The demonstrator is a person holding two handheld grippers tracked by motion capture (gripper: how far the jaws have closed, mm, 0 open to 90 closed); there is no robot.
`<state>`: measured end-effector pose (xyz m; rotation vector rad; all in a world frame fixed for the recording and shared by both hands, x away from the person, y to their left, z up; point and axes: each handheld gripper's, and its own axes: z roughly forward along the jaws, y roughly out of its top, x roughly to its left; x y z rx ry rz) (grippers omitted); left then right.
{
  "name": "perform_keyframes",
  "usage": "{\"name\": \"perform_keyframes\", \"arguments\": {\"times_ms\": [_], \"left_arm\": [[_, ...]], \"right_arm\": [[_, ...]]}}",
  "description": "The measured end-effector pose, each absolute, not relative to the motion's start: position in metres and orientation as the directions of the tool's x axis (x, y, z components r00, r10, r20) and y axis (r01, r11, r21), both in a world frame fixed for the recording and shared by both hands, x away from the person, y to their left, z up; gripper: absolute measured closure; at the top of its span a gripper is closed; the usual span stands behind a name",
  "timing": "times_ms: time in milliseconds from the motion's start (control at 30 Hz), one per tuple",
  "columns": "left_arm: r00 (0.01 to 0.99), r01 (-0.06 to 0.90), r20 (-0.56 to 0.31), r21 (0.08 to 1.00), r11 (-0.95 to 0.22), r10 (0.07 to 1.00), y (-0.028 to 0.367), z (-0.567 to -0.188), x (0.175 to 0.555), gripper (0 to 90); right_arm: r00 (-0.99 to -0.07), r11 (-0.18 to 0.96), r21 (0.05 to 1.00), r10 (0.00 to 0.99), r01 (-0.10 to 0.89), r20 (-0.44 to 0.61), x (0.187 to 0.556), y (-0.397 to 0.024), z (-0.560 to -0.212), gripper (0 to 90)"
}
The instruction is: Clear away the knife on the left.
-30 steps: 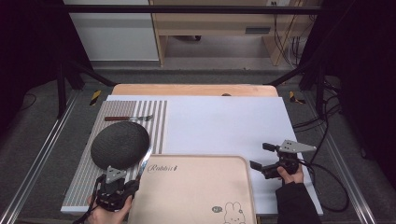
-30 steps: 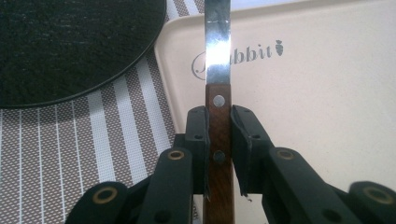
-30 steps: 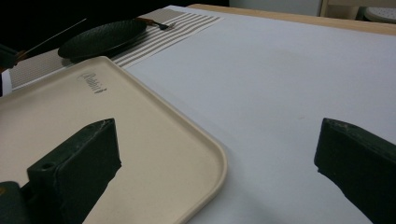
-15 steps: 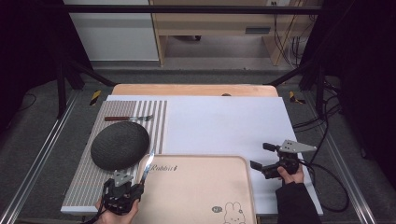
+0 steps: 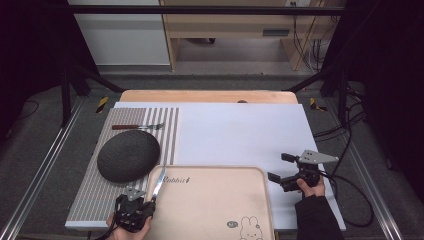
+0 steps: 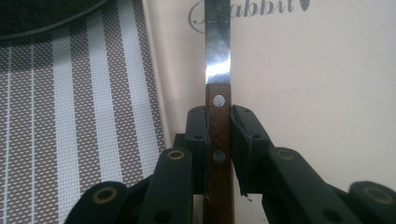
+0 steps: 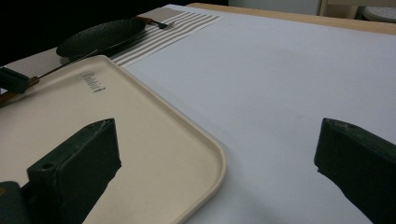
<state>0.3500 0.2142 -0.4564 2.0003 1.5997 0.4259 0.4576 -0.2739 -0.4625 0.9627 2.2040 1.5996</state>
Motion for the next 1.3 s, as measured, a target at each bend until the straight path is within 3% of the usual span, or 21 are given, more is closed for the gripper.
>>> {"name": "perform_keyframes", "arguments": {"times_ms": [933, 1300], "left_arm": [[0.262, 0.796, -0.061, 0.578, -0.18, 0.963, 0.213, -0.461, 0.353, 74.6], [0.378, 0.71, -0.049, 0.656, -0.256, 0.925, 0.228, -0.442, 0.359, 40.0]], "right_arm": [[-0.75, 0.179, 0.915, 0.639, 0.361, 0.171, 0.458, -0.274, -0.463, 0.4], [-0.749, 0.178, 0.915, 0.639, 0.361, 0.172, 0.458, -0.274, -0.463, 0.5]]}}
